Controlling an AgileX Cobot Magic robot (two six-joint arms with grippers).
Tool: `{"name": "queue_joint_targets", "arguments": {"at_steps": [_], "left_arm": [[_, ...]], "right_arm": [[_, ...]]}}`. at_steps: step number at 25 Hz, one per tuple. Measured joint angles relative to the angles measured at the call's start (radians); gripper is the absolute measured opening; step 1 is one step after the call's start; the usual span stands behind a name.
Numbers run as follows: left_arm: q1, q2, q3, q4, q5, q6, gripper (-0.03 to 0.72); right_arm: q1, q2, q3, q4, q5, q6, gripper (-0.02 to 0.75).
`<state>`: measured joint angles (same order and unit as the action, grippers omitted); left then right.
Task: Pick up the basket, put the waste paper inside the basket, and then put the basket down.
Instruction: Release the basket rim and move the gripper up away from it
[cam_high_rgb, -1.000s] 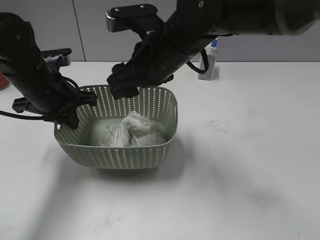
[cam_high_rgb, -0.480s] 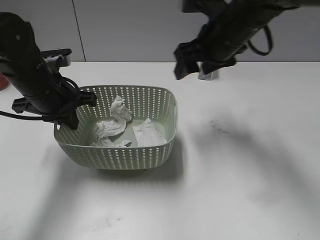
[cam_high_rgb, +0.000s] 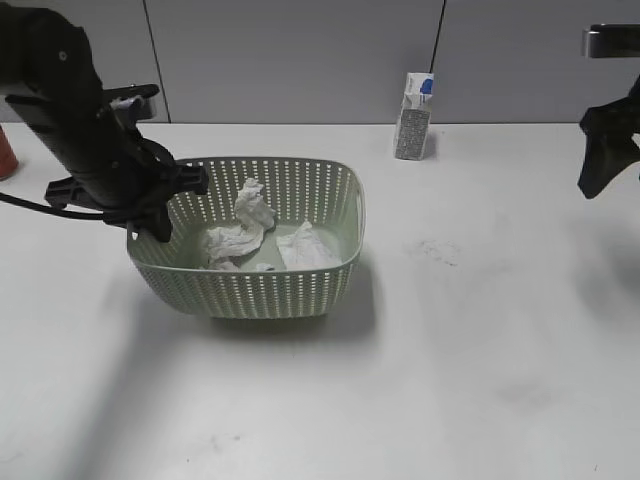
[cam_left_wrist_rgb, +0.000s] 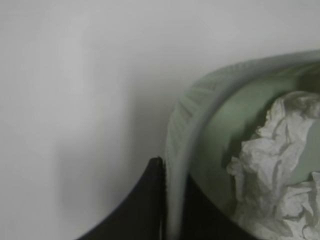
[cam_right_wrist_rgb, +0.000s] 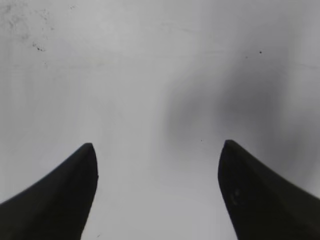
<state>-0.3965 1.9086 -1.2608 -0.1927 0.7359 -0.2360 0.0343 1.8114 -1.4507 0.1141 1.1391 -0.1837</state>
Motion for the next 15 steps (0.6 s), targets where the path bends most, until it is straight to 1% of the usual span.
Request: {"name": "queue_joint_targets", "arguments": {"at_steps": [3, 8, 15], "left_arm": [[-0.001, 0.035, -0.028, -0.012, -0.006, 0.0, 0.003], [-0.002, 0.041, -0.028, -0.013, -0.061, 0.0, 0.003], [-0.002, 0.041, -0.029, -0.009, -0.095, 0.0, 0.038]], "right_arm": [[0.0, -0.128, 0.081, 0.017, -0.019, -0.006, 0.593], [0.0, -0.419, 0.27, 0.044, -0.112, -0.007, 0.593], [0.0, -0.835, 0.606, 0.046, -0.185, -0.009, 0.592]]}}
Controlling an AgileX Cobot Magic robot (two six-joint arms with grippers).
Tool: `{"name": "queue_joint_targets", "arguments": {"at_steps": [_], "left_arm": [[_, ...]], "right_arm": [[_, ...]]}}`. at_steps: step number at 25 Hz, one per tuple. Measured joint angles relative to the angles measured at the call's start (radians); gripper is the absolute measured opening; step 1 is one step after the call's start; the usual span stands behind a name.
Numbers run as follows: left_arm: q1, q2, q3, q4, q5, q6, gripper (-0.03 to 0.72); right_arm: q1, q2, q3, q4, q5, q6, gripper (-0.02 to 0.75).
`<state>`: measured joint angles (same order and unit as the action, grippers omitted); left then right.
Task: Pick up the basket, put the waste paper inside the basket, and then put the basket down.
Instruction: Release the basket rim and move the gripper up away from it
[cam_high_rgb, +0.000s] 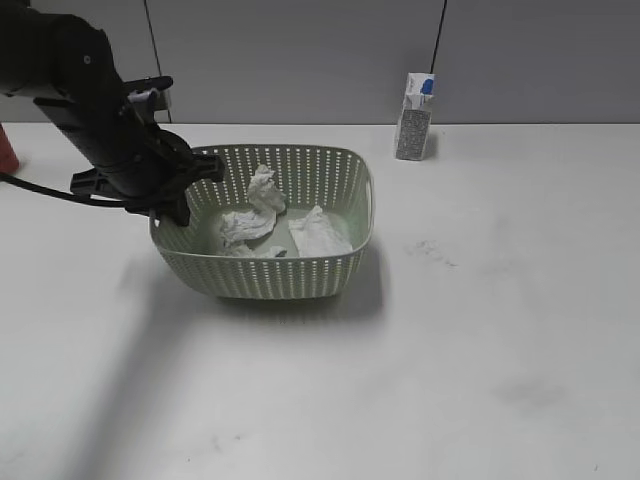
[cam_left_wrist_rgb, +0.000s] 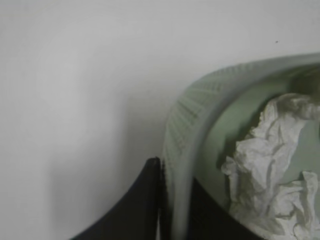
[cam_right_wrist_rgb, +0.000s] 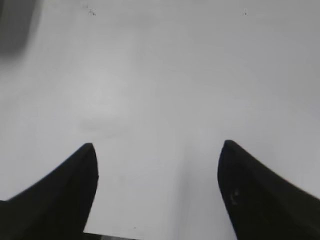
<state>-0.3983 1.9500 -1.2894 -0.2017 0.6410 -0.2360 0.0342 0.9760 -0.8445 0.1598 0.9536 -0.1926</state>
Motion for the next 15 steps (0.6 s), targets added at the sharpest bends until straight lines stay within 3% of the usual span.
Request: {"name": "queue_joint_targets", "arguments": {"at_steps": [6, 10, 15], "left_arm": [[0.0, 0.0, -0.001, 0.044, -0.002, 0.0, 0.117], [0.0, 0.0, -0.005, 0.046, -0.002, 0.0, 0.278], [0.0, 0.0, -0.006, 0.046, 0.012, -0.002, 0.494]], "right_arm": [[0.0, -0.354, 0.273, 0.0, -0.041, -0.001, 0.592], [0.0, -0.571, 0.392, -0.007, -0.037, -0.003, 0.592], [0.0, -0.794, 0.415, -0.026, -0.029, -0.003, 0.591]]}}
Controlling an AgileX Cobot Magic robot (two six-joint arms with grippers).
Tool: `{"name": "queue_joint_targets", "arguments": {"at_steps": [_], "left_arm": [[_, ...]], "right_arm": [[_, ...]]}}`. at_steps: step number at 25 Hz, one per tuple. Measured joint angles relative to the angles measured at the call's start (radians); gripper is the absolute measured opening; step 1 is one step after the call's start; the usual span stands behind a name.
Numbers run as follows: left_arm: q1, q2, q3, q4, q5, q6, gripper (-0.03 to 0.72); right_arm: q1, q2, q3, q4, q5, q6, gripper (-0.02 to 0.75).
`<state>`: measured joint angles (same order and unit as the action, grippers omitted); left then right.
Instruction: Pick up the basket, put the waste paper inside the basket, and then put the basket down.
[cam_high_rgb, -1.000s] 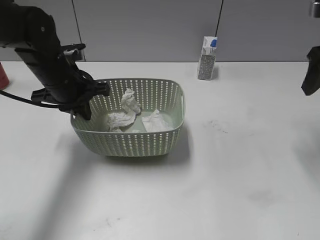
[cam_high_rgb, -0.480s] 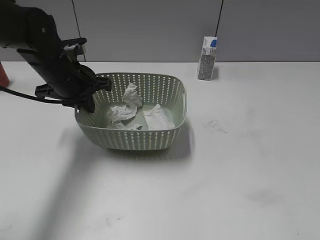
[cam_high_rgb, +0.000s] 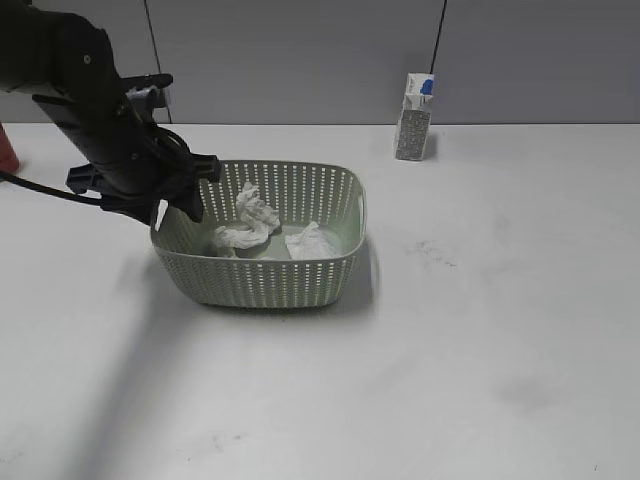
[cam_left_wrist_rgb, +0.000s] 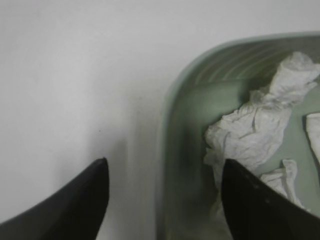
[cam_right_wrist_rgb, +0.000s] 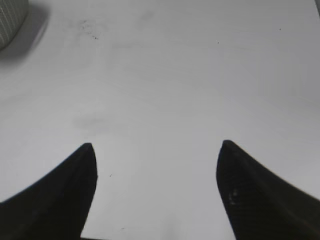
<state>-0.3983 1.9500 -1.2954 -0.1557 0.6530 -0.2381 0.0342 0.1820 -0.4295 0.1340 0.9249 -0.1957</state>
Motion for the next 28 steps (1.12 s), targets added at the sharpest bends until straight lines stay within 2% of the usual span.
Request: {"name": "queue_joint_targets", "arguments": {"at_steps": [2, 4, 9, 13, 17, 25, 28], "left_arm": [[0.0, -0.007, 0.0, 0.005, 0.008, 0.0, 0.564], [0.001, -0.026, 0.0, 0.016, 0.01, 0.0, 0.603], [0.003, -0.118, 0.0, 0.043, 0.014, 0.033, 0.624], [0.031, -0.189, 0.0, 0.044, 0.053, 0.084, 0.624], [0.109, -0.26, 0.0, 0.044, 0.115, 0.16, 0.622], [0.347, -0.406, 0.01, 0.034, 0.256, 0.328, 0.618], [0.39, -0.497, 0.072, 0.024, 0.272, 0.359, 0.608]], "right_arm": [[0.0, -0.074, 0.008, -0.014, 0.01, 0.008, 0.591], [0.0, -0.145, 0.01, -0.042, 0.011, 0.038, 0.591], [0.0, -0.186, 0.011, -0.092, 0.015, 0.111, 0.591], [0.011, -0.186, 0.012, -0.103, 0.015, 0.137, 0.591], [0.048, -0.186, 0.012, -0.108, 0.015, 0.146, 0.591], [0.083, -0.186, 0.012, -0.109, 0.015, 0.151, 0.591], [0.083, -0.186, 0.012, -0.109, 0.015, 0.152, 0.59]]}}
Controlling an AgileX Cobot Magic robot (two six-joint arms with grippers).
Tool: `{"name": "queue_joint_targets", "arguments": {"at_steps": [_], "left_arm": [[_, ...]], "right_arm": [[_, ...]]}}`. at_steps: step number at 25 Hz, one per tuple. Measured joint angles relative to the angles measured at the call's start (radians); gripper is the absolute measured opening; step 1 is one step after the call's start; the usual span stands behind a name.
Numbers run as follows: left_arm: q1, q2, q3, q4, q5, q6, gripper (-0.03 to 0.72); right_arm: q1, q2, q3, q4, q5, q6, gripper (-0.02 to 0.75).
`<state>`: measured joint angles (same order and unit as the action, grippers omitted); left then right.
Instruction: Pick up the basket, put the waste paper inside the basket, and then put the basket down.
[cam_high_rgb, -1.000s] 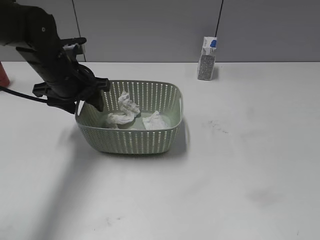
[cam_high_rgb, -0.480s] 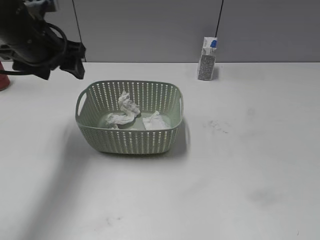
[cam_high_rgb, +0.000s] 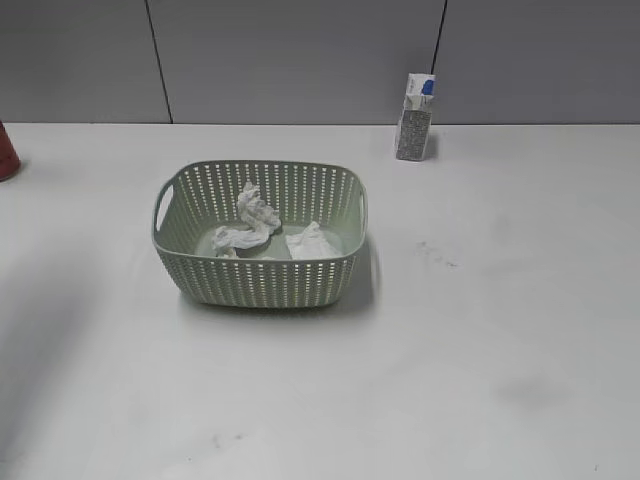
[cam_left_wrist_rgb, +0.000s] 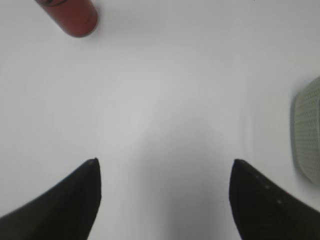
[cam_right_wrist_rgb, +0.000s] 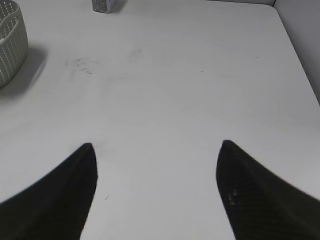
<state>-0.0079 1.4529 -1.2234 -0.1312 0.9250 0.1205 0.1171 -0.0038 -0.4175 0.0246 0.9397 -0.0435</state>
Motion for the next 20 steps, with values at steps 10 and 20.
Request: {"name": "queue_joint_targets", "arguments": {"at_steps": [10, 20], "left_arm": [[0.006, -0.406, 0.384, -0.016, -0.003, 0.028, 0.583], [0.006, -0.808, 0.665, -0.029, 0.008, 0.025, 0.577]], "right_arm": [[0.0, 0.0, 0.0, 0.0, 0.0, 0.0, 0.59], [0.0, 0.0, 0.0, 0.0, 0.0, 0.0, 0.59]]}}
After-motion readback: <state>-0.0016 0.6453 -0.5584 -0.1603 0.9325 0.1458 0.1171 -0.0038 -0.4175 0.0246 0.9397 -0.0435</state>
